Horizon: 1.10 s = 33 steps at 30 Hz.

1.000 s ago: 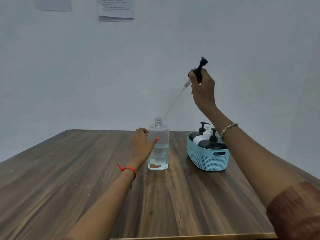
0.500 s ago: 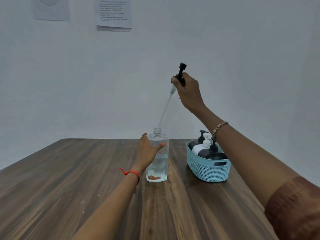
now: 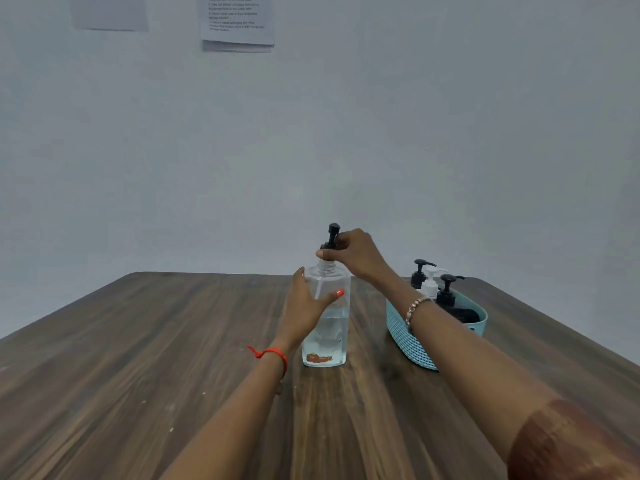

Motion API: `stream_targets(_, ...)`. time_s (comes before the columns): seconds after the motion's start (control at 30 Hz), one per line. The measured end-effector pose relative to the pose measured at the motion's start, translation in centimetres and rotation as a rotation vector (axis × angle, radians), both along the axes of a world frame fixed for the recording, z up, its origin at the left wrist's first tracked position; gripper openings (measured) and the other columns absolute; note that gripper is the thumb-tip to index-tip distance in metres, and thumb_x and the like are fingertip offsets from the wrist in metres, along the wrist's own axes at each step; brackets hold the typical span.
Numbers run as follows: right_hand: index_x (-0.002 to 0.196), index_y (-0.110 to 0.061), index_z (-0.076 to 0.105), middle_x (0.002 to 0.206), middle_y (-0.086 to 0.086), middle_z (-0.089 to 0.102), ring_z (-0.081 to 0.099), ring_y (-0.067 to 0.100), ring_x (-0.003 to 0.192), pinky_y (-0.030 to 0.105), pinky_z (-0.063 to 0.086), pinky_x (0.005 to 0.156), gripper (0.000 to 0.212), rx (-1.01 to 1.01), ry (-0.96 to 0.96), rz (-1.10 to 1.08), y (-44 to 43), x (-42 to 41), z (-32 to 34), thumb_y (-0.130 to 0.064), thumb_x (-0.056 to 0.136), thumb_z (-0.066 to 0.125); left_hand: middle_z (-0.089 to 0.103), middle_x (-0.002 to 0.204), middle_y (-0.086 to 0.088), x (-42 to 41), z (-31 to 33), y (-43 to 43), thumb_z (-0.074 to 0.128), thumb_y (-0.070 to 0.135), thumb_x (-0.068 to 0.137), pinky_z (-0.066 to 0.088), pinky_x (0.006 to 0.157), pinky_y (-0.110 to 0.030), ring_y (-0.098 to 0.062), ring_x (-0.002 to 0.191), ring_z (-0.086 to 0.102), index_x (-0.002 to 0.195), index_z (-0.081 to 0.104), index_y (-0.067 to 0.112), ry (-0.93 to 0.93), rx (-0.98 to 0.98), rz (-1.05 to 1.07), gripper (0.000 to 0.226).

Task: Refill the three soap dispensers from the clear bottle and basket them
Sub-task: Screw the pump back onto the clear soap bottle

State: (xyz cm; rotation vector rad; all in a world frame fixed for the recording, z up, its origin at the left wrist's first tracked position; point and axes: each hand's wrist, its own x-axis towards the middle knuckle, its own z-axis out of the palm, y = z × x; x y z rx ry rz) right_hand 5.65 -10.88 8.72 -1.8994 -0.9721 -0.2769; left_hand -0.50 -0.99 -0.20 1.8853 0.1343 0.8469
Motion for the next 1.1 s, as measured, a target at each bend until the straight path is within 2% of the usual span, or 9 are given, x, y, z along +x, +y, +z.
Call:
stream_targets(0.13,0.083,0.009,0.069,0.084,0.018,0.072,0.062,0.015,0.063,0.005,0.038,0.052,0.032,0.111,0.013,-0.021,0.6,0.1,-1.3,-0.02,0.072,0.078,0.049,0.126,-0.001,0.4,-1.5,0.4,0.074,0.04,0.075,0.048,0.095,-0.037,-0.019,0.113,0.053,0.13,0.035,0.02,0.044,-0.013,0.003,0.07)
stream_targets(0.33,0.069,0.01,0.063,0.064,0.008,0.064,0.057,0.002,0.052,0.016,0.043,0.054,0.038,0.219,0.023,-0.076,1.5,0.2,-1.9,-0.023,0.067,0.082,0.047,0.126,0.0,0.9,-2.2,0.6,0.073,0.035,0.077,0.049,0.095,-0.038,-0.018,0.114,0.052,0.128,0.032,0.024,0.003,-0.046,-0.035,0.067)
stream_targets(0.4,0.064,-0.003,0.05,0.065,0.009,0.057,0.057,0.014,0.063,0.025,0.043,0.057,0.04,0.243,0.041,-0.119,2.2,0.2,-2.4,-0.027,0.067,0.082,0.047,0.125,0.001,1.0,-2.3,0.7,0.073,0.032,0.077,0.049,0.093,-0.034,-0.017,0.112,0.052,0.127,0.032,0.025,-0.001,-0.065,-0.045,0.065)
stream_targets(0.5,0.065,-0.017,0.036,0.064,-0.003,0.038,0.038,0.013,0.064,0.019,0.03,0.054,0.047,0.252,0.106,-0.113,2.6,-0.3,-3.0,-0.031,0.069,0.08,0.045,0.121,0.004,0.9,-2.2,0.6,0.072,0.029,0.079,0.048,0.081,-0.022,-0.005,0.099,0.054,0.13,0.03,0.022,-0.014,-0.068,-0.069,0.067)
stream_targets(0.57,0.074,-0.011,0.045,0.069,-0.003,0.044,0.042,0.009,0.062,0.017,0.033,0.054,0.041,0.265,0.156,-0.075,2.3,-0.3,-3.0,-0.032,0.069,0.08,0.045,0.123,0.003,0.8,-2.1,0.6,0.071,0.028,0.08,0.047,0.083,-0.023,-0.006,0.098,0.054,0.133,0.029,0.019,-0.007,-0.073,-0.078,0.068)
stream_targets(0.67,0.104,-0.001,0.06,0.095,0.006,0.064,0.061,0.015,0.085,0.017,0.048,0.072,0.032,0.298,0.306,0.102,1.2,0.2,-2.5,-0.014,0.078,0.072,0.043,0.122,0.003,0.7,-2.1,0.6,0.072,0.028,0.079,0.046,0.095,-0.033,-0.015,0.111,0.05,0.134,0.029,0.017,-0.01,-0.074,-0.064,0.07)
stream_targets(0.77,0.104,-0.001,0.066,0.103,0.018,0.068,0.065,0.018,0.088,0.025,0.051,0.088,0.026,0.289,0.344,0.207,0.3,0.4,-2.4,0.001,0.079,0.067,0.043,0.117,0.006,0.6,-2.1,0.3,0.073,0.027,0.079,0.046,0.092,-0.03,-0.014,0.109,0.049,0.13,0.03,0.019,-0.023,-0.085,-0.061,0.067)
stream_targets(0.97,0.073,-0.012,0.052,0.071,-0.003,0.055,0.053,0.007,0.063,0.017,0.041,0.058,0.036,0.291,0.213,-0.064,1.5,-0.2,-3.0,-0.025,0.064,0.084,0.042,0.122,0.003,0.6,-2.0,0.4,0.07,0.028,0.08,0.043,0.087,-0.027,-0.017,0.109,0.05,0.135,0.027,0.017,-0.007,-0.091,-0.072,0.071)
stream_targets(1.1,0.093,-0.007,0.057,0.083,-0.003,0.058,0.056,0.011,0.075,0.016,0.043,0.064,0.033,0.273,0.252,-0.009,1.5,0.1,-3.0,-0.024,0.074,0.077,0.041,0.122,0.002,0.7,-2.1,0.5,0.071,0.027,0.08,0.044,0.087,-0.027,-0.018,0.108,0.05,0.134,0.027,0.018,0.008,-0.095,-0.076,0.07)
